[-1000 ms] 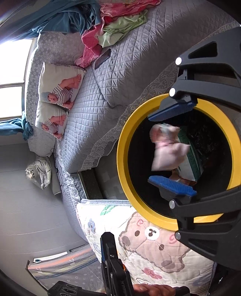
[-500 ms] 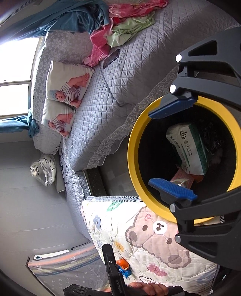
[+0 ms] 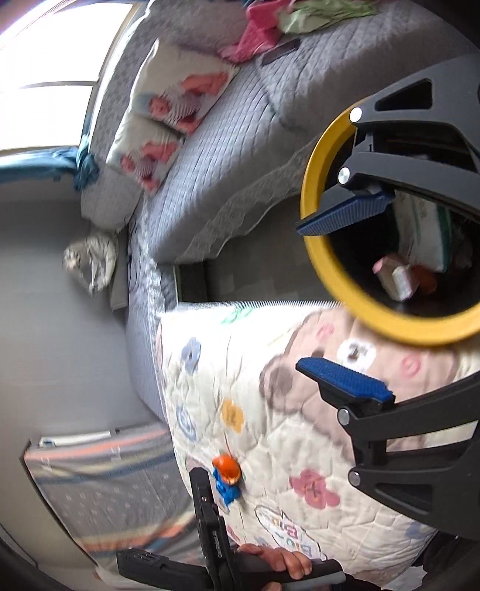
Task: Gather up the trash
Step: 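Grasp the blue glove with the left tool while the right tool grasps the orange peel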
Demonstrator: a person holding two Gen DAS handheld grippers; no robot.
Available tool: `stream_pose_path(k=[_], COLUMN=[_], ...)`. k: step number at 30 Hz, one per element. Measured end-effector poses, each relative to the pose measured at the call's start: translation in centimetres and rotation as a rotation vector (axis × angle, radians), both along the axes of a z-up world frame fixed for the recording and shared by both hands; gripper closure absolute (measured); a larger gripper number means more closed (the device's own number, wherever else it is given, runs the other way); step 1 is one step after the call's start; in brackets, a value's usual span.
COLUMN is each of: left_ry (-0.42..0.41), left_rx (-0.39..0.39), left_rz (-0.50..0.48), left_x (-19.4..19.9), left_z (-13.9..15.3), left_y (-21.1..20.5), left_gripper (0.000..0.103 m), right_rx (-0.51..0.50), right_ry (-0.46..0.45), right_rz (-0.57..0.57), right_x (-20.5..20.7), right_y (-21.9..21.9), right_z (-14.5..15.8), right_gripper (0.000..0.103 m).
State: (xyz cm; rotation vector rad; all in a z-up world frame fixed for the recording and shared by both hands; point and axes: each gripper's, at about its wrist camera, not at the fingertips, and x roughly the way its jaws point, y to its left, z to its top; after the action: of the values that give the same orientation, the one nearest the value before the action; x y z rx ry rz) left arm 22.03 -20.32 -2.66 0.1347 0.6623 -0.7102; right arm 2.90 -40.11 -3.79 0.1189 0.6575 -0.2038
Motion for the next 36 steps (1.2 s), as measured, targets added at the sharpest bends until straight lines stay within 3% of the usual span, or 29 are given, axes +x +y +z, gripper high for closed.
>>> stream_pose_path(k=[10,17,26,36], left_ry=[-0.028,-0.021,-0.008,-0.003], left_rx=[0.057,0.101,0.133,0.199], left_rz=[0.230,0.250,0.169,0.015], left_x=[5.3,8.5,10.7,13.5], left_z=[-2.0,-3.9,-5.6,-7.1], left_y=[13.2,19.4,19.6,17.7], left_gripper=[0.035,0.035,0.035,0.035], right_rx=[0.027,0.076,0.069,0.096], right_ry=[0.010,0.065,0.123,0.188], right_rz=[0.250,0.397,0.472,0.498], right_x=[10.3,17.6,24.5,28.9], right_y=[9.0,14.6,18.7,19.6], right_z=[-0.2,-1.3,-2.9,-3.9], right_gripper=[0.038,0.039,0.039,0.045])
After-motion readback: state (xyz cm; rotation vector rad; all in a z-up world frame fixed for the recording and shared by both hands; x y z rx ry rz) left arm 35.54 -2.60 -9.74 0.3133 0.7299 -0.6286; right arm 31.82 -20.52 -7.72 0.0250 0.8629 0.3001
